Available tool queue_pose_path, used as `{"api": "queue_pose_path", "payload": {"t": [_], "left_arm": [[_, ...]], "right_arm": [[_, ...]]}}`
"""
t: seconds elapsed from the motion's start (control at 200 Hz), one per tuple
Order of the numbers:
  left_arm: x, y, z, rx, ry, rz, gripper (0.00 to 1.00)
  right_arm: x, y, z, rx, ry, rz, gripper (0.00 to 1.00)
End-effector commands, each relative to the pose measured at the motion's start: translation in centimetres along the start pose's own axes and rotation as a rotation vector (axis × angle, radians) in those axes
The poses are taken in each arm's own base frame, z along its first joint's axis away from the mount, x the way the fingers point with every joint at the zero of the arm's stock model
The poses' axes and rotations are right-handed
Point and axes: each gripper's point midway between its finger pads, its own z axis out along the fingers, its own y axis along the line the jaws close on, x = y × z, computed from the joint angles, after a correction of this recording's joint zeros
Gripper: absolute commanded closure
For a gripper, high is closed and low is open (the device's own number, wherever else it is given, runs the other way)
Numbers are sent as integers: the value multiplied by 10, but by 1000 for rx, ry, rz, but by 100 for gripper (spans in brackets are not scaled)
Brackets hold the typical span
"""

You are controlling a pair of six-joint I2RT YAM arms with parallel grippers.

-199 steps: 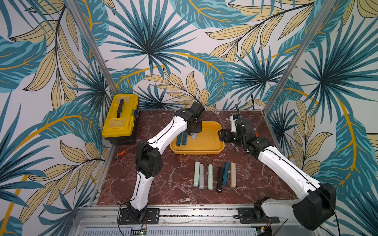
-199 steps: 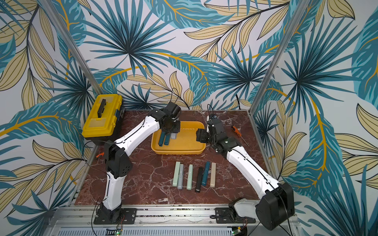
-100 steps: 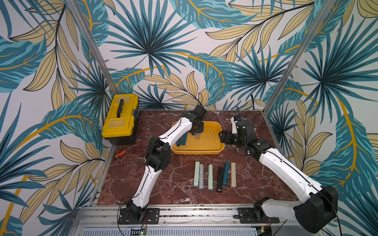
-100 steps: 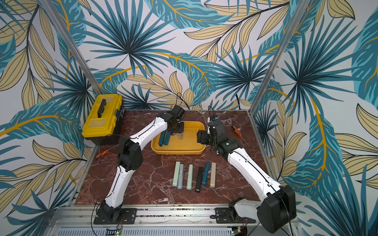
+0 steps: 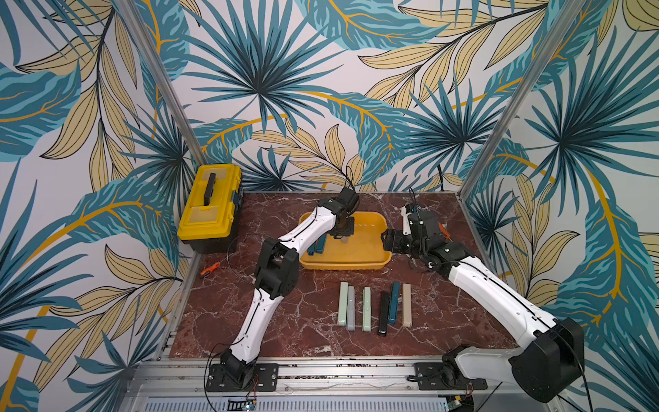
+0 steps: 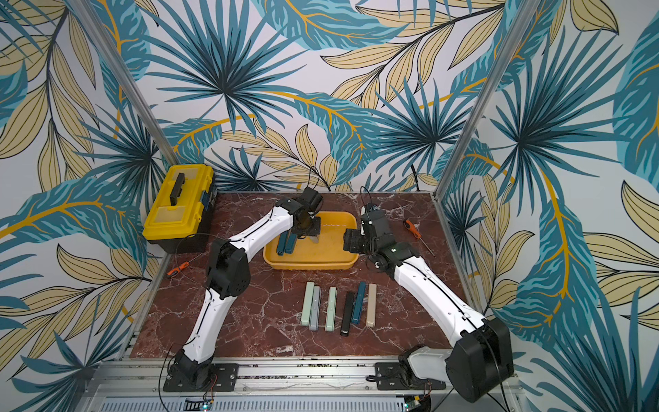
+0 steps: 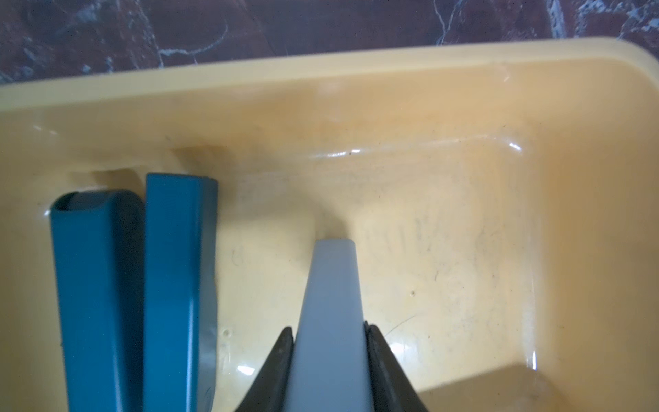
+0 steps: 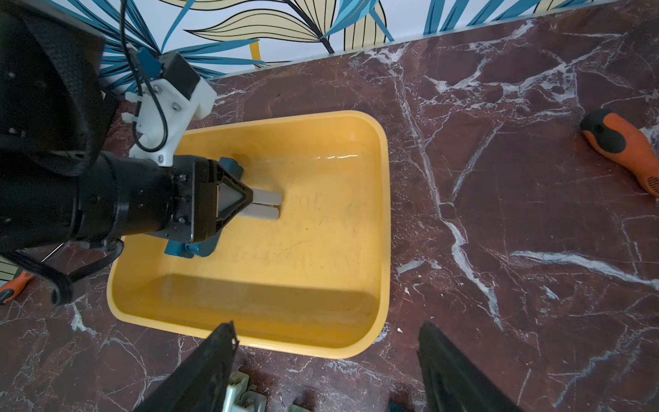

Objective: Put the pruning pliers into the storage box
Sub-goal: Place the pruning pliers in the storage box.

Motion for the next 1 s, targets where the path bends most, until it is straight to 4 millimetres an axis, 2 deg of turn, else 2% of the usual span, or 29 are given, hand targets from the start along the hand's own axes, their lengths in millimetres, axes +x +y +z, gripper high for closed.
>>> {"api": "queue_pose_path", "payload": {"t": [0.0, 0.245, 0.441, 0.831, 0.997], "left_arm": [[23, 17, -2, -51, 64, 17, 66], [19, 21, -21, -63, 35, 28, 66], [29, 27, -15, -86, 60, 43, 66], [24, 33, -14, -132, 51, 66, 64], [20, 32, -23, -137, 39, 67, 64]], "right_arm": [[13, -6, 6, 26, 37, -9, 18], [13, -5, 5, 24, 39, -4, 18], [13, -6, 5, 28, 37, -5, 18], [14, -6, 8, 29, 42, -11, 18], [14, -5, 9, 28, 46, -14, 18]]}}
